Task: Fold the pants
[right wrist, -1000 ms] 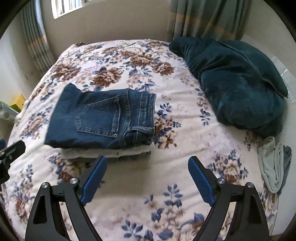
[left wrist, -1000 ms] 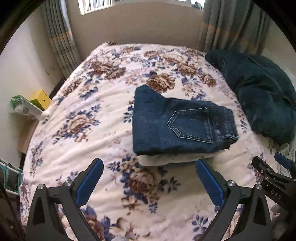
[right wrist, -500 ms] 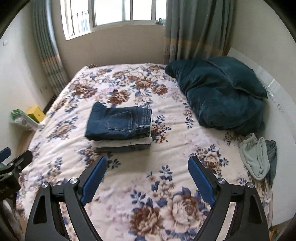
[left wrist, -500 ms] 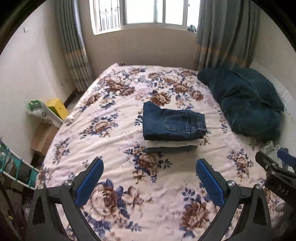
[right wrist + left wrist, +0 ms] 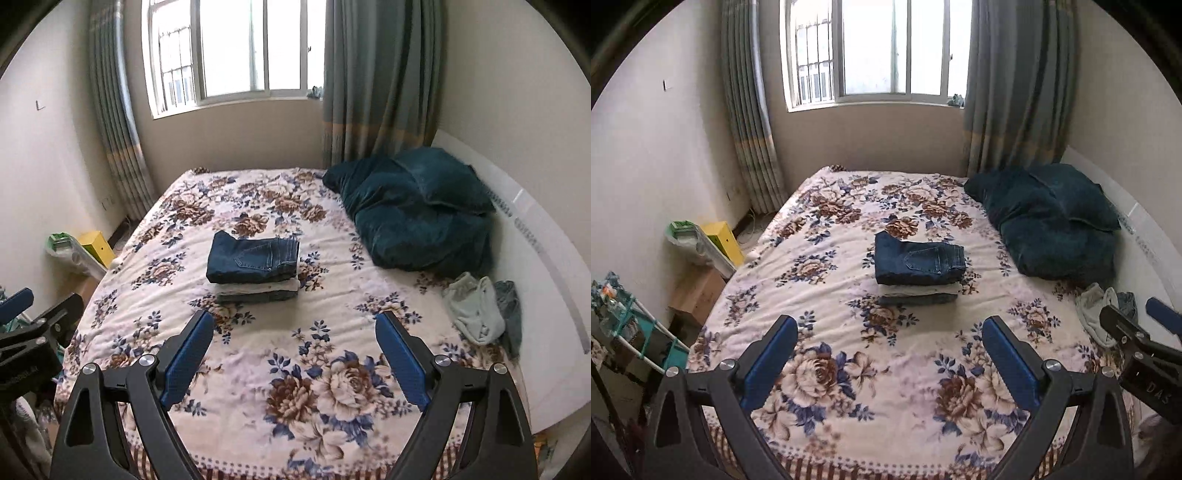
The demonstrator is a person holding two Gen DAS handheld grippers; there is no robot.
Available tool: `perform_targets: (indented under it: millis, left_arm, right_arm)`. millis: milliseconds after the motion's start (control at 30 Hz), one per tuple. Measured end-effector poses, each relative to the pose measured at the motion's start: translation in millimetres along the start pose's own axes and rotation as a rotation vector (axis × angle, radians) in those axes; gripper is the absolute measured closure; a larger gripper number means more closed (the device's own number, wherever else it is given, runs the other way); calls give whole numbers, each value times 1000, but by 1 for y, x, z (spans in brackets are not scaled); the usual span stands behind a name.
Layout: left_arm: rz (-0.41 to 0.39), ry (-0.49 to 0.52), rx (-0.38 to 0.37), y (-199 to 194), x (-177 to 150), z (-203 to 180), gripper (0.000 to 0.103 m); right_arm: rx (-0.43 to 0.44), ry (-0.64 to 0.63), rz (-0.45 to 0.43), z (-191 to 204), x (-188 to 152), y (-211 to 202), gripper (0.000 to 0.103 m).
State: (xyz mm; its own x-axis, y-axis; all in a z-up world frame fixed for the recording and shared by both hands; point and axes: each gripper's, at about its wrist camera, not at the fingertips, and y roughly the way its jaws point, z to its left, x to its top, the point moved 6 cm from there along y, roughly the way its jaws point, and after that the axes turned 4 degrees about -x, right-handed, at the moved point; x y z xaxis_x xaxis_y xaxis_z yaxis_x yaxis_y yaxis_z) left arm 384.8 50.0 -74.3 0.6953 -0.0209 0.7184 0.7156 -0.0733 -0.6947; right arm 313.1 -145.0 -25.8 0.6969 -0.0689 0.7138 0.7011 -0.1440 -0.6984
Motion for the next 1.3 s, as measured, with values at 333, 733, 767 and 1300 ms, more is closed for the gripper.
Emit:
perform_targets:
  millis: [333, 733, 767, 1300]
  left_arm:
    - [-21, 13, -15, -72, -17, -4, 0]
    - [-66, 5, 1, -103, -16, -11, 0]
    - [-65, 5, 7, -101, -14, -10, 0]
    - [3, 13, 68, -23, 31, -13, 0]
  right_arm:
    - [33, 7, -42, -16, -17, -111, 11]
    - [58, 0, -63, -31, -15, -147, 6]
    - [60, 4, -61, -32, -15, -145, 6]
    - [46, -7, -63, -28, 60, -62, 5]
